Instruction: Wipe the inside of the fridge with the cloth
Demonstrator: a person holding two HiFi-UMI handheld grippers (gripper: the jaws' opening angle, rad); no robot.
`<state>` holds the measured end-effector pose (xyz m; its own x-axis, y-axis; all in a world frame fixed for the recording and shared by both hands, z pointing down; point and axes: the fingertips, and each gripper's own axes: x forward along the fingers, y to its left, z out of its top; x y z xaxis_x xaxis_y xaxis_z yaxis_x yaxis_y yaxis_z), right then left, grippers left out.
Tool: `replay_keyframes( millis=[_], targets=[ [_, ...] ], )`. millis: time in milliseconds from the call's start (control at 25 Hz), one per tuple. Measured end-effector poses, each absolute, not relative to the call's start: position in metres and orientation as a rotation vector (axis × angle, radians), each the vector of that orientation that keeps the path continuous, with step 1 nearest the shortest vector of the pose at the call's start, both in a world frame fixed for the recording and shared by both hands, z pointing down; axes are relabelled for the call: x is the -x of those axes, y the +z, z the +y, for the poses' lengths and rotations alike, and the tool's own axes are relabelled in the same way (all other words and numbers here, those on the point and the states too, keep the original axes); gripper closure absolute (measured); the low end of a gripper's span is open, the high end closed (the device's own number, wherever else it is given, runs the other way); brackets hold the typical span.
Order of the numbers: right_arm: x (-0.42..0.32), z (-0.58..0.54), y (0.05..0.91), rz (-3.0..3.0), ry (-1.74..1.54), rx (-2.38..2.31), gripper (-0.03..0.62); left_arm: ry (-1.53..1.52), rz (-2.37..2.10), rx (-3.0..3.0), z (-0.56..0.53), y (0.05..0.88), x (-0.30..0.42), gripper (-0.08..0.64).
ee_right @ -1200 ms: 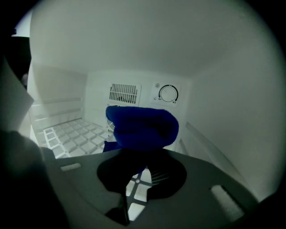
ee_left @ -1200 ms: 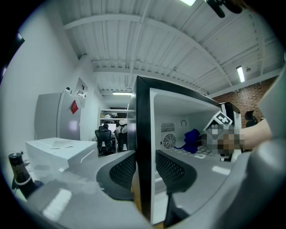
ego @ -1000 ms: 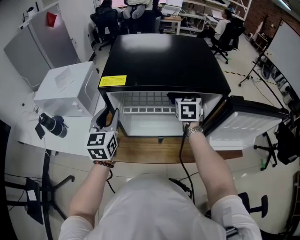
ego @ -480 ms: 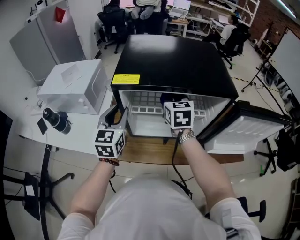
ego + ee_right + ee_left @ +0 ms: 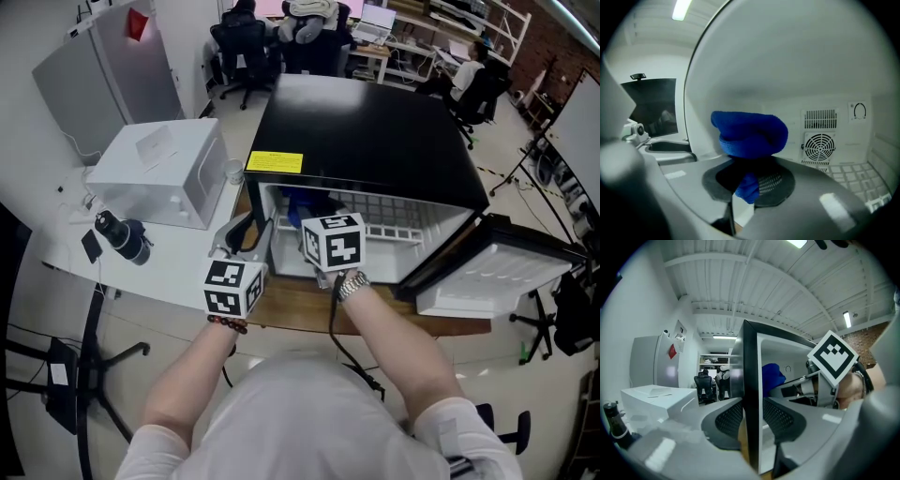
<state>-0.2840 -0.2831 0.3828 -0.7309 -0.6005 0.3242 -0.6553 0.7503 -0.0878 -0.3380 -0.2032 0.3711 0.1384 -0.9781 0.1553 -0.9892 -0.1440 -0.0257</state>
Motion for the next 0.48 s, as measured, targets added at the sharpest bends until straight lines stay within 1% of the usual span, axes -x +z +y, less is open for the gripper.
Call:
replay_keyframes(
  millis=[200,480],
  targets=[
    [0.296,-0.28,0.414,-2.615,0.319,-0.942,0.535,0.208,-1.994,-2.316,-0.202,0.371,0.339,0.436],
    [0.278,-0.291,0.429,-2.542,0.274,-1.008,0.535,0.202,-1.99,-2.321,-0.202,0.371,0.339,0.436]
  ],
)
